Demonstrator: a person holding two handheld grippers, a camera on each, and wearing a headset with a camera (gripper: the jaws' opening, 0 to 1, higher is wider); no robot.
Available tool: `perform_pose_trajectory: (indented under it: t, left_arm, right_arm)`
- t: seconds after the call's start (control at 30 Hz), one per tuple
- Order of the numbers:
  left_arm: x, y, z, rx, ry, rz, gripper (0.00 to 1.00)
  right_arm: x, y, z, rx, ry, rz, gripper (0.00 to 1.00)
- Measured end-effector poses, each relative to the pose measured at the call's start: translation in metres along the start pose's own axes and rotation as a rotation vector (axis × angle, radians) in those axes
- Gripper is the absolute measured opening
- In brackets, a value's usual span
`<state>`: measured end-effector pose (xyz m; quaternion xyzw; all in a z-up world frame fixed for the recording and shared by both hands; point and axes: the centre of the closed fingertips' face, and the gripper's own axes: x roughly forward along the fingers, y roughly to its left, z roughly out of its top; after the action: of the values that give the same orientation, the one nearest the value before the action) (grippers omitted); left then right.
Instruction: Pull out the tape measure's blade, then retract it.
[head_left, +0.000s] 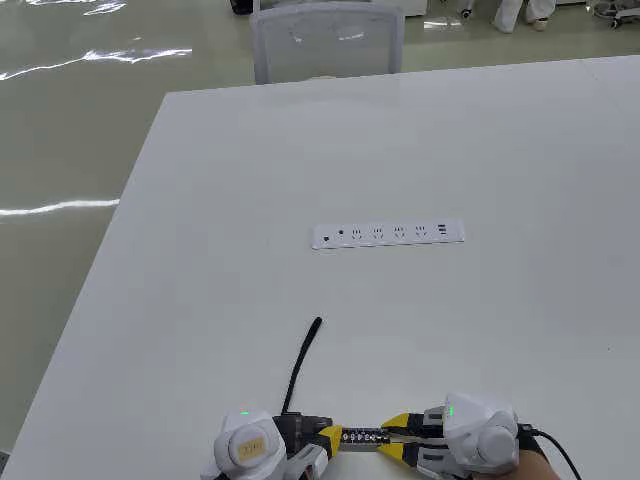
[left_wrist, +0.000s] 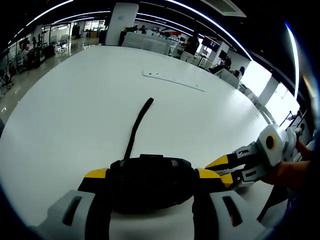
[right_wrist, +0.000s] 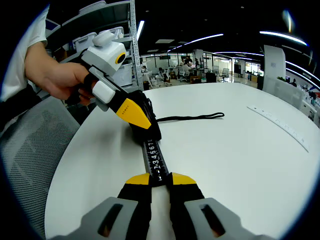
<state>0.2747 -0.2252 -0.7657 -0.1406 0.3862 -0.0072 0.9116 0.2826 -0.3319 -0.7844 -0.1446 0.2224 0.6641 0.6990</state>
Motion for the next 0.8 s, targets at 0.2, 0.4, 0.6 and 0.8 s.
perform_pose_trajectory:
  t: [0.2, 0.4, 0.6, 0.8]
  left_arm:
    - [0.000, 0.000, 0.000, 0.011, 0.001, 0.001, 0.63]
    - [0.000, 0.000, 0.000, 0.005, 0.003, 0.001, 0.63]
    - [0.001, 0.001, 0.000, 0.005, 0.003, 0.002, 0.63]
    - [0.001, 0.001, 0.000, 0.001, 0.001, 0.003, 0.63]
  right_arm:
    - [0.009, 0.003, 0.005, -0.014, 0.001, 0.006, 0.11]
    - [0.017, 0.005, 0.008, -0.021, 0.007, 0.010, 0.11]
    - [0.024, 0.005, 0.011, -0.032, 0.011, 0.013, 0.11]
    - [0.031, 0.006, 0.015, -0.041, 0.018, 0.021, 0.11]
